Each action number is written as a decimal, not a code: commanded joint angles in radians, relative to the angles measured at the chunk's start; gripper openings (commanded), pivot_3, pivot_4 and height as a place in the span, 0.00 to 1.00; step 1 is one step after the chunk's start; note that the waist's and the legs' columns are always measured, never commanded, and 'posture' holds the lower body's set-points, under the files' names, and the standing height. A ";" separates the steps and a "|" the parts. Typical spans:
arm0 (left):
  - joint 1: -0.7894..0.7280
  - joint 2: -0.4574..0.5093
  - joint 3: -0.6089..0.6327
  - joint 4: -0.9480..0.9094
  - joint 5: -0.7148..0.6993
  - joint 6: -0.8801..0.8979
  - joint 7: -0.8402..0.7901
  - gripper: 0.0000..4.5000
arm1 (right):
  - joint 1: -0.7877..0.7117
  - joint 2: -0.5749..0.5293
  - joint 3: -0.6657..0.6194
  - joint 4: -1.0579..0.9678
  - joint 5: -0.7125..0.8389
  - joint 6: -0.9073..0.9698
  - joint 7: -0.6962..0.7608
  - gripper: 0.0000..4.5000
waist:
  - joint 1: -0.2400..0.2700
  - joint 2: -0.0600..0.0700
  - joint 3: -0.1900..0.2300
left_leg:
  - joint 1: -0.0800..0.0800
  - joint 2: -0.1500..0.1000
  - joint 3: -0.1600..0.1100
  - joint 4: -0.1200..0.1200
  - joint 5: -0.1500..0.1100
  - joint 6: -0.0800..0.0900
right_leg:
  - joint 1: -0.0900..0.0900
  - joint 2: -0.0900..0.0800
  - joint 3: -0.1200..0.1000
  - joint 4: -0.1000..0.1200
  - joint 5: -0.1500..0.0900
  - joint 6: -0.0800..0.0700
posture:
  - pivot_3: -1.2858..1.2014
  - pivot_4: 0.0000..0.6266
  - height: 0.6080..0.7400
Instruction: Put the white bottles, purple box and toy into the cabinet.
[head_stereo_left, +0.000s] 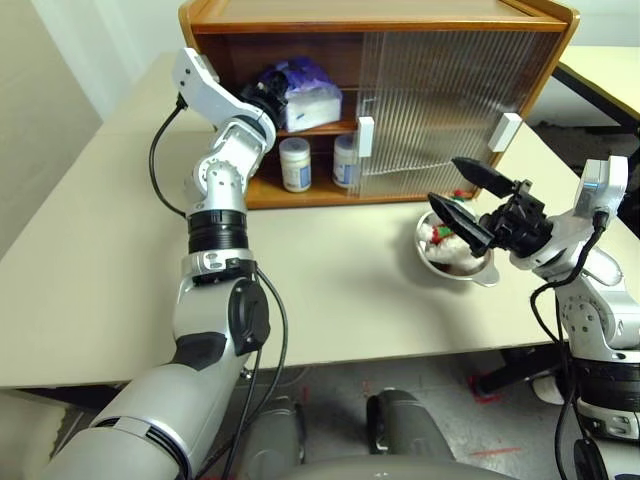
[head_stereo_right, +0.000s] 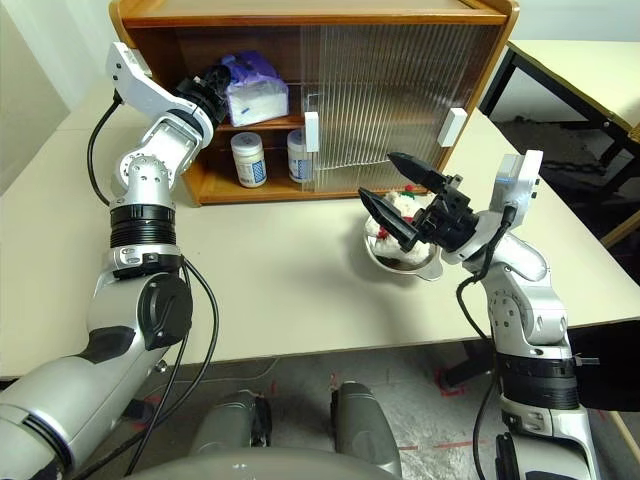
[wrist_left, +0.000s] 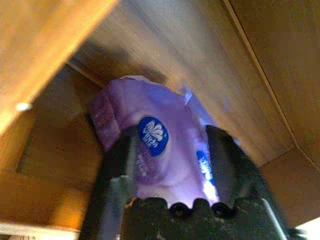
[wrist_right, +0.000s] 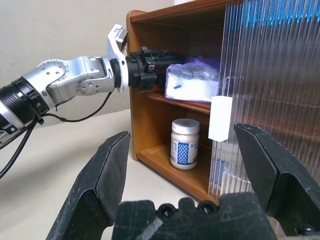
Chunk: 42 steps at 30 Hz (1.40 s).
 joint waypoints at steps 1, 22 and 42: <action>0.033 -0.002 -0.021 -0.157 -0.053 0.124 0.031 0.92 | 0.004 -0.003 0.012 -0.006 0.002 -0.001 0.010 1.00 | -0.003 0.000 0.000 | 0.000 0.000 0.000 0.000 0.000 0.000 | 0.000 0.000 0.000 0.000 0.000 0.000 | 0.47 0.00 1.00; 0.400 0.280 -0.368 -0.572 0.116 0.093 -0.412 0.16 | -0.053 -0.015 0.033 0.057 0.007 0.010 0.055 1.00 | 0.000 0.001 -0.001 | 0.002 0.001 0.000 -0.001 0.000 -0.001 | 0.000 -0.001 0.002 0.001 -0.003 -0.008 | 0.50 0.00 1.00; 0.019 0.141 -0.399 0.304 0.465 -0.379 -0.383 0.01 | 0.001 -0.014 0.017 -0.005 0.007 0.004 0.012 1.00 | -0.002 0.001 -0.001 | 0.000 0.001 0.000 -0.001 0.000 0.000 | -0.002 0.000 0.001 0.000 -0.002 -0.001 | 0.47 0.00 1.00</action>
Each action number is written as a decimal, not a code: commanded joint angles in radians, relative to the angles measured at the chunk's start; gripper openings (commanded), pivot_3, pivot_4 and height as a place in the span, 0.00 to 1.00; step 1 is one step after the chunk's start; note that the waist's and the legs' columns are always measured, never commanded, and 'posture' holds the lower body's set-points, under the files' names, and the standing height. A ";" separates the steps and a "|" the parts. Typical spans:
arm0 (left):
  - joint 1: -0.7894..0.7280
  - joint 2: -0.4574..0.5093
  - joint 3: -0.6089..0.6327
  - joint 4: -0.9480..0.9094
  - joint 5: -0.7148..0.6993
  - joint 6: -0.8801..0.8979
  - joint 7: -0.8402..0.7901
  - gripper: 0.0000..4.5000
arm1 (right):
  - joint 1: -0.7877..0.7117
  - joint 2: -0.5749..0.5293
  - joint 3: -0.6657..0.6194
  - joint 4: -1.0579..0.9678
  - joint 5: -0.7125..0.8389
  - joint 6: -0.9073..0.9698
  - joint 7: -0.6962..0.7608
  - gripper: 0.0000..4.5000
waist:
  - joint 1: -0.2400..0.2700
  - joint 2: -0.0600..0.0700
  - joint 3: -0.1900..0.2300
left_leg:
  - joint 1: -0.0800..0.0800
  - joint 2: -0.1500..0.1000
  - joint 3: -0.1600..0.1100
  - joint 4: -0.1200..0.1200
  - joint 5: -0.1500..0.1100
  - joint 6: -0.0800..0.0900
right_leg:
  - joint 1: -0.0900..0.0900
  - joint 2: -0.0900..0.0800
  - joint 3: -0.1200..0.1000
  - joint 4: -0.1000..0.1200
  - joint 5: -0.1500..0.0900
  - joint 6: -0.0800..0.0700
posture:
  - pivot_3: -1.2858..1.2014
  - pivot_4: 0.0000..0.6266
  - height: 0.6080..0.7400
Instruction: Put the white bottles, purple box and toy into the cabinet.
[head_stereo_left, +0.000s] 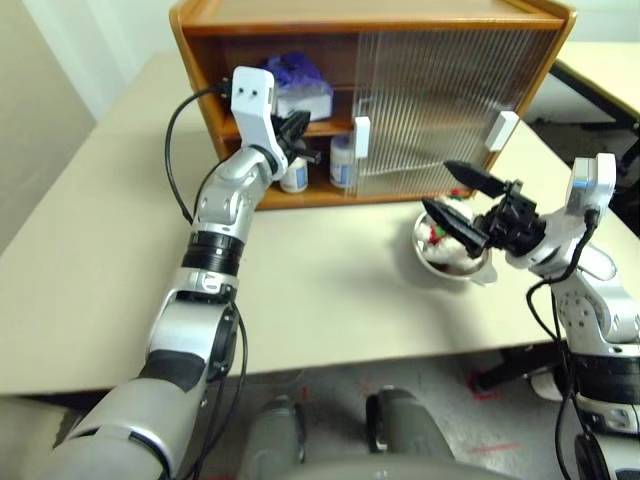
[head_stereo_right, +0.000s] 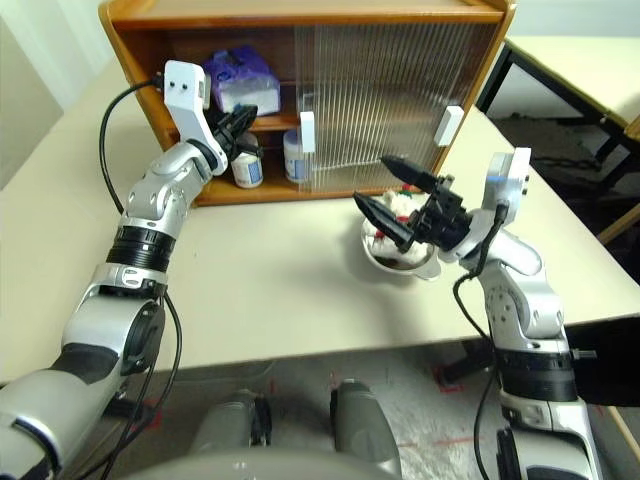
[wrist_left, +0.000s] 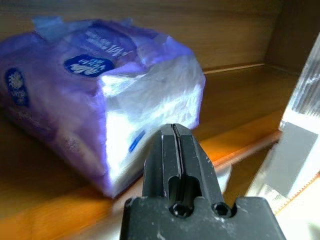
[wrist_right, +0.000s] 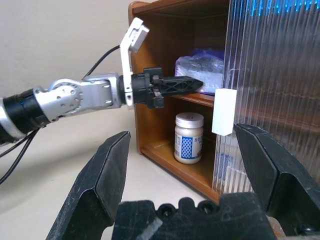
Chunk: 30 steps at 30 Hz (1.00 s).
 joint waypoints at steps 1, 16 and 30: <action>-0.073 -0.008 0.020 0.130 0.046 -0.070 0.039 0.01 | 0.013 0.000 -0.007 -0.028 0.006 0.001 -0.012 1.00 | -0.001 0.000 0.000 | 0.000 0.000 0.000 0.000 0.000 0.000 | 0.000 0.000 0.000 0.000 0.000 0.000 | 0.47 0.00 1.00; 0.170 0.039 0.006 -0.363 -0.051 0.084 -0.175 0.25 | 0.020 -0.018 -0.012 -0.028 0.008 0.005 -0.010 1.00 | -0.031 0.000 0.000 | 0.001 0.002 0.001 -0.001 0.000 0.000 | 0.000 0.000 0.000 0.000 0.000 -0.001 | 0.47 0.00 1.00; 0.212 -0.055 -0.094 -0.350 0.008 -0.048 -0.270 0.01 | 0.011 -0.036 -0.028 0.011 0.011 -0.003 0.002 1.00 | -0.011 0.001 -0.001 | 0.001 0.000 0.000 0.002 0.000 0.001 | 0.002 -0.003 0.001 0.000 0.000 -0.004 | 0.48 0.00 1.00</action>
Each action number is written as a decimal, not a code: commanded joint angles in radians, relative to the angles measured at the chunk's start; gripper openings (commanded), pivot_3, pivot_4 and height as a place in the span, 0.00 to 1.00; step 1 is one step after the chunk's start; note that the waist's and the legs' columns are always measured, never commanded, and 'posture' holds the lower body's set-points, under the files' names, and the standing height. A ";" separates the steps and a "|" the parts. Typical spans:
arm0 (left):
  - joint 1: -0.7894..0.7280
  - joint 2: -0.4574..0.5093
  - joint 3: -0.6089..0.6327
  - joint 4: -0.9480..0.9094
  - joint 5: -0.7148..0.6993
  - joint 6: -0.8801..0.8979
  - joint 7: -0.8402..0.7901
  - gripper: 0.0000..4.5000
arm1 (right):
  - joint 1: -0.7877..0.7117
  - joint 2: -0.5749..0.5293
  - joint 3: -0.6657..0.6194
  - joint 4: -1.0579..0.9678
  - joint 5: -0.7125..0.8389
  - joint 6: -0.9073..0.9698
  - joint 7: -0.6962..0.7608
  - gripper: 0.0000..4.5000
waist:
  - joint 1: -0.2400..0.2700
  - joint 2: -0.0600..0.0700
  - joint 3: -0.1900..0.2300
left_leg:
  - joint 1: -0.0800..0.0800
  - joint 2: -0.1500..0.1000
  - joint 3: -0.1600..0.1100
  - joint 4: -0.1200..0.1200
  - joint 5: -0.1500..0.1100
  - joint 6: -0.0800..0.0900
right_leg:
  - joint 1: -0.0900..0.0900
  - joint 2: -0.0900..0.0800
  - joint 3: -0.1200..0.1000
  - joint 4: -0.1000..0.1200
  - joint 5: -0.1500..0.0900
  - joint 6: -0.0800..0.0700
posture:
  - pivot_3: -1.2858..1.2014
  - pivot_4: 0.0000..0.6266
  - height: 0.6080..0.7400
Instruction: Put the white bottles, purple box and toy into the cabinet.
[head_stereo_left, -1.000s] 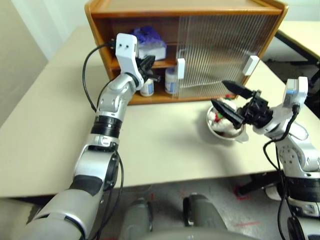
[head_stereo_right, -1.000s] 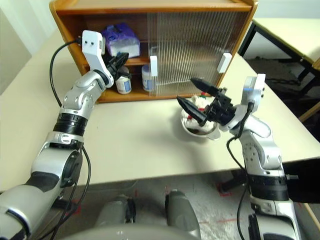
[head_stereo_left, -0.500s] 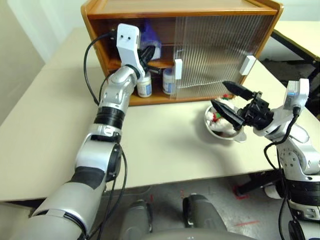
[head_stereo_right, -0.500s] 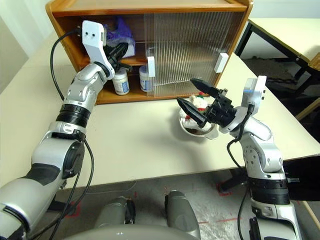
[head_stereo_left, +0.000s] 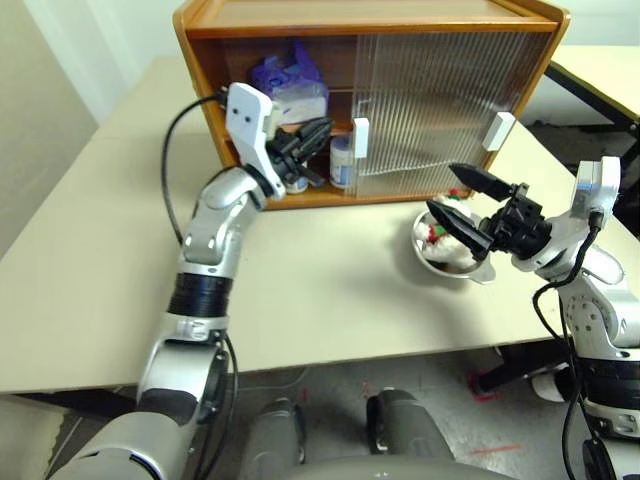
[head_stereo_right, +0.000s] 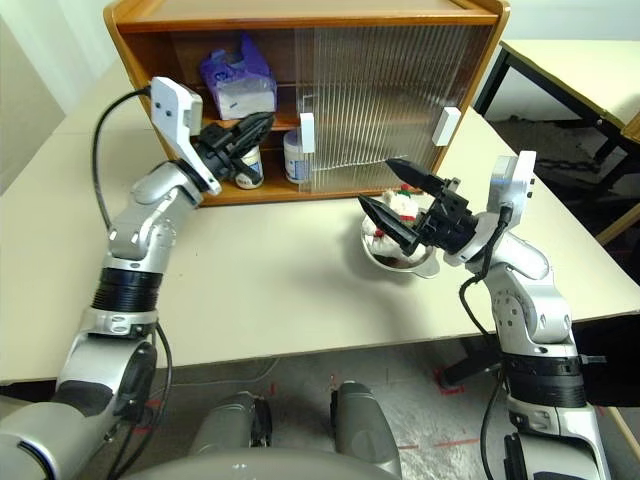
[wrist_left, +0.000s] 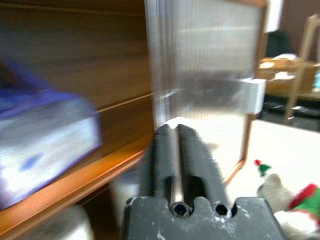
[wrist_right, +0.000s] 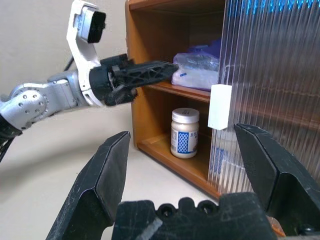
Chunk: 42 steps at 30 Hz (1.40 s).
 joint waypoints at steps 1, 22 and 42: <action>-0.065 -0.045 -0.048 0.129 0.052 -0.068 -0.008 0.01 | 0.006 -0.011 -0.024 -0.002 0.009 -0.004 0.004 1.00 | -0.001 0.000 0.000 | 0.000 0.000 0.000 0.000 0.000 0.000 | 0.000 0.000 0.000 0.000 0.000 0.000 | 0.47 0.00 1.00; -0.187 -0.141 -0.091 0.414 0.303 -0.186 0.277 0.01 | 0.049 -0.006 -0.028 -0.047 0.000 -0.002 -0.027 1.00 | -0.031 0.000 0.000 | 0.000 0.000 -0.001 -0.002 0.000 0.000 | -0.001 0.001 0.000 0.000 0.000 0.006 | 0.46 0.00 1.00; -0.037 -0.012 -0.025 0.120 0.310 0.004 0.375 0.01 | 0.008 -0.006 -0.020 0.000 -0.002 -0.001 0.010 1.00 | -0.041 0.001 -0.001 | 0.002 0.001 -0.001 -0.002 0.000 0.000 | -0.002 0.001 0.000 0.001 0.003 0.002 | 0.48 0.00 1.00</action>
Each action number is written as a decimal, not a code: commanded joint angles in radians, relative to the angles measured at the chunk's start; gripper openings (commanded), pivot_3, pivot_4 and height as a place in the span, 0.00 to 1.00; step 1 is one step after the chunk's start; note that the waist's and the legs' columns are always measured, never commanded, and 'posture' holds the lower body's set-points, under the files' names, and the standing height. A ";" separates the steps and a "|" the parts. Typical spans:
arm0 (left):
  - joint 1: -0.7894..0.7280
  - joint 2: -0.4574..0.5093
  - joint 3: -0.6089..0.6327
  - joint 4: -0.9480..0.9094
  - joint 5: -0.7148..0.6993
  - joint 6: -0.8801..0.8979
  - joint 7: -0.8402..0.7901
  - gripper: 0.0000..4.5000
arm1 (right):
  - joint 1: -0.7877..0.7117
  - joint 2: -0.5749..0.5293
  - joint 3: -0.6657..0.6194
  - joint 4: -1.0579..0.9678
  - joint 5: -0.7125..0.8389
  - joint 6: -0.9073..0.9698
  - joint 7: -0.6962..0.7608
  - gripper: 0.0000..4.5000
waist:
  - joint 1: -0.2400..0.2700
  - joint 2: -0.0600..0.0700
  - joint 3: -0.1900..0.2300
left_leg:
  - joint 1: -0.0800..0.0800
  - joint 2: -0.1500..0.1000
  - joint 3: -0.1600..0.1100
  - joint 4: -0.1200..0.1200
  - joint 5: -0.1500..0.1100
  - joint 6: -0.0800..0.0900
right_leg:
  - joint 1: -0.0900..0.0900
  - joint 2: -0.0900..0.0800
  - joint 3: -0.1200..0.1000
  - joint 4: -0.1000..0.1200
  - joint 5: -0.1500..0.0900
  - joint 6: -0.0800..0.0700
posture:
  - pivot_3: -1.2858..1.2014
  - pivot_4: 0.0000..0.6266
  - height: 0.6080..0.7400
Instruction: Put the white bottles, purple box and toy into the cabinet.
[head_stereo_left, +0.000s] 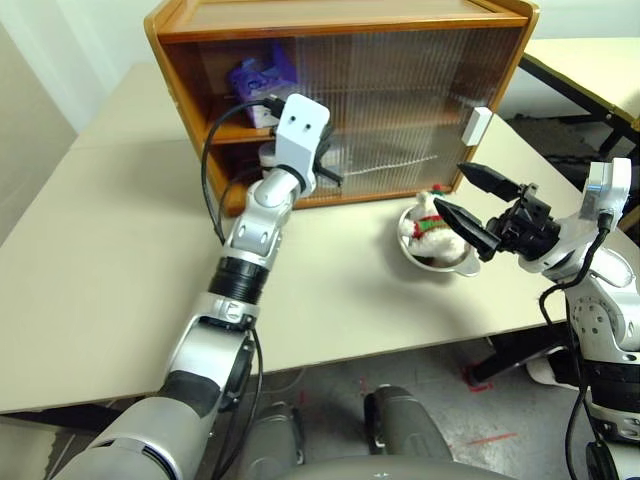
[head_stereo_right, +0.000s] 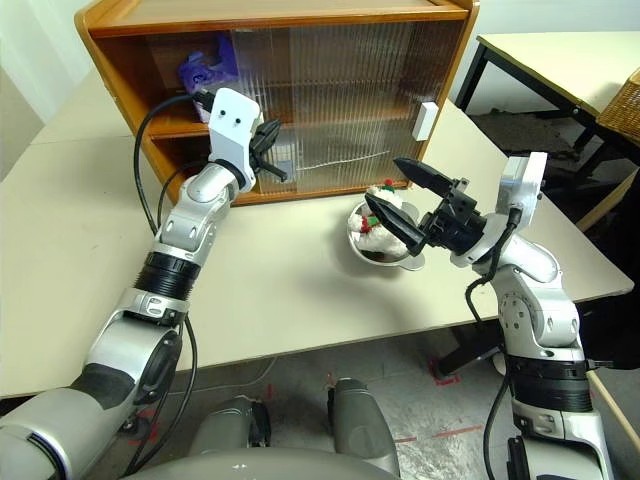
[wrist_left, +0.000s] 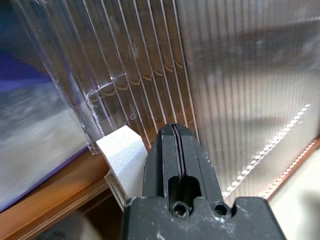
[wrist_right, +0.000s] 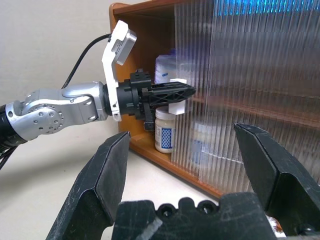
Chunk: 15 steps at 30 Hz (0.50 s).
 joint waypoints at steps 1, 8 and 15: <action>0.030 0.028 0.046 -0.040 0.001 0.050 0.030 0.01 | -0.007 0.000 0.008 0.012 -0.001 -0.001 0.009 1.00 | 0.001 0.000 0.000 | 0.000 0.000 0.000 0.000 0.000 0.000 | 0.000 0.000 0.000 0.000 0.000 0.000 | 0.48 0.00 1.00; 0.095 0.083 0.094 -0.104 -0.001 0.069 0.042 0.01 | -0.018 0.005 0.024 0.026 -0.011 0.003 0.009 1.00 | 0.002 0.001 -0.001 | 0.001 0.000 0.000 0.000 0.000 0.000 | 0.000 0.000 0.000 0.001 0.001 0.001 | 0.49 0.00 1.00; 0.162 0.138 0.125 -0.175 0.004 0.080 0.054 0.01 | -0.047 0.026 0.053 0.051 -0.001 0.009 0.025 1.00 | 0.013 0.001 -0.001 | 0.002 0.001 -0.001 0.000 0.000 0.000 | 0.000 0.000 0.001 0.003 0.001 0.000 | 0.51 0.00 1.00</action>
